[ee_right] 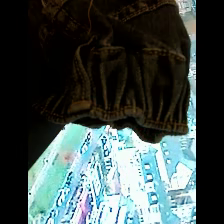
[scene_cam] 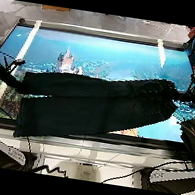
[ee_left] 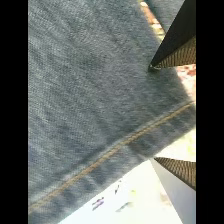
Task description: Fold the clothes and pants, and hang the long-sleeved shirts on hangers.
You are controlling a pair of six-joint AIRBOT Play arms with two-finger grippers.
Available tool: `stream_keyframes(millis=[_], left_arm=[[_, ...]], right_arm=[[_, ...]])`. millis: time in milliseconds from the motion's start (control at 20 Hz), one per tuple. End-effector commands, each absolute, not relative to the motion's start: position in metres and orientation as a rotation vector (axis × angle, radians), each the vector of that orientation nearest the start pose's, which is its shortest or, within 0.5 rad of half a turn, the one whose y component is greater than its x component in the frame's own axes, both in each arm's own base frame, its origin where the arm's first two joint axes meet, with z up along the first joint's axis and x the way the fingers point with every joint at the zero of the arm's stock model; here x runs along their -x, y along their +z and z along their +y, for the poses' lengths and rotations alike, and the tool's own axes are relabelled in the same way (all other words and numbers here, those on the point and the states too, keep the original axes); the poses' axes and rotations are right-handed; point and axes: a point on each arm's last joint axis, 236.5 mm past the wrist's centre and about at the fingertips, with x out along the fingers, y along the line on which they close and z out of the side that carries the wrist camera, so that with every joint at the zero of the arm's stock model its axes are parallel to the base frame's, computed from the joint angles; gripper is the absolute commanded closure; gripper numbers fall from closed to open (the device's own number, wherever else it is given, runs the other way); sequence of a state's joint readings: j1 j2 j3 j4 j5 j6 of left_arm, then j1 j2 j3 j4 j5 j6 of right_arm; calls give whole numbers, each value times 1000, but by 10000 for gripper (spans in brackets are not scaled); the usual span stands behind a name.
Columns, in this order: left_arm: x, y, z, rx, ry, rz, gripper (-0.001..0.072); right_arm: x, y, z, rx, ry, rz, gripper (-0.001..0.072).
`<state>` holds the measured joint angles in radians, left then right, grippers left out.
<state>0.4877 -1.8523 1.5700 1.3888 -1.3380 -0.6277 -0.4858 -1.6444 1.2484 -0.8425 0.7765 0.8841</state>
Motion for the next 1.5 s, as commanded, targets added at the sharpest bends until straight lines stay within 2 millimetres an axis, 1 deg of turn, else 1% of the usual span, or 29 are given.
stream_keyframes(millis=[0, 50, 200, 250, 300, 350, 400, 500, 600, 650, 700, 750, 800, 850, 900, 950, 1000, 1050, 1100, 1150, 1250, 1300, 1350, 1400, 1450], left_arm=[[-394, -99, 167, -127, -464, 1474, 138], [-395, -99, 166, -120, -466, 1470, 148], [-388, -98, 160, -106, -496, 1494, 374], [-386, -98, 158, -104, -505, 1500, 387], [-386, -98, 157, -104, -506, 1501, 501], [-387, -97, 156, -107, -509, 1501, 643], [-387, -97, 154, -106, -513, 1503, 684], [-389, -96, 148, -70, -489, 1511, 686], [-395, -85, 127, -2, -549, 1474, 687], [-402, -73, 111, 54, -595, 1429, 687], [-412, -56, 96, 101, -663, 1357, 687], [-426, -33, 83, 164, -716, 1255, 688], [-445, -5, 74, 232, -748, 1131, 687], [-463, 28, 70, 302, -775, 993, 688], [-476, 59, 72, 360, -792, 869, 687], [-485, 88, 76, 417, -805, 752, 687], [-491, 112, 85, 476, -810, 648, 687], [-493, 123, 96, 514, -794, 597, 687], [-490, 115, 109, 525, -756, 620, 688], [-484, 91, 120, 526, -700, 715, 688], [-463, 31, 144, 533, -543, 978, 687], [-453, 6, 152, 534, -481, 1083, 687], [-446, -9, 157, 535, -447, 1141, 687], [-444, -17, 160, 542, -431, 1169, 687], [-443, -22, 160, 554, -427, 1179, 687]], right_arm=[[-489, -50, -132, -378, 59, 911, 661], [-489, -50, -132, -378, 58, 911, 661], [-489, -50, -132, -377, 58, 911, 661], [-489, -50, -132, -377, 58, 911, 661], [-489, -50, -132, -377, 58, 911, 661], [-489, -50, -132, -377, 58, 911, 661], [-489, -50, -132, -378, 59, 911, 661], [-489, -50, -131, -380, 60, 912, 661], [-488, -50, -130, -381, 64, 915, 661], [-488, -50, -130, -381, 65, 915, 661], [-488, -50, -130, -382, 64, 915, 661], [-488, -49, -130, -382, 64, 913, 661], [-489, -49, -130, -385, 64, 911, 661], [-489, -48, -130, -386, 64, 909, 661], [-489, -48, -130, -385, 65, 908, 661], [-489, -46, -130, -383, 64, 905, 661], [-489, -44, -130, -382, 64, 901, 661], [-490, -42, -131, -379, 61, 894, 661], [-492, -40, -134, -377, 50, 882, 661], [-496, -38, -137, -379, 35, 865, 661], [-505, -32, -142, -394, 4, 817, 661], [-511, -29, -144, -390, -13, 793, 661], [-515, -27, -146, -378, -28, 774, 662], [-520, -25, -148, -365, -45, 754, 662], [-525, -24, -151, -359, -66, 736, 662]])
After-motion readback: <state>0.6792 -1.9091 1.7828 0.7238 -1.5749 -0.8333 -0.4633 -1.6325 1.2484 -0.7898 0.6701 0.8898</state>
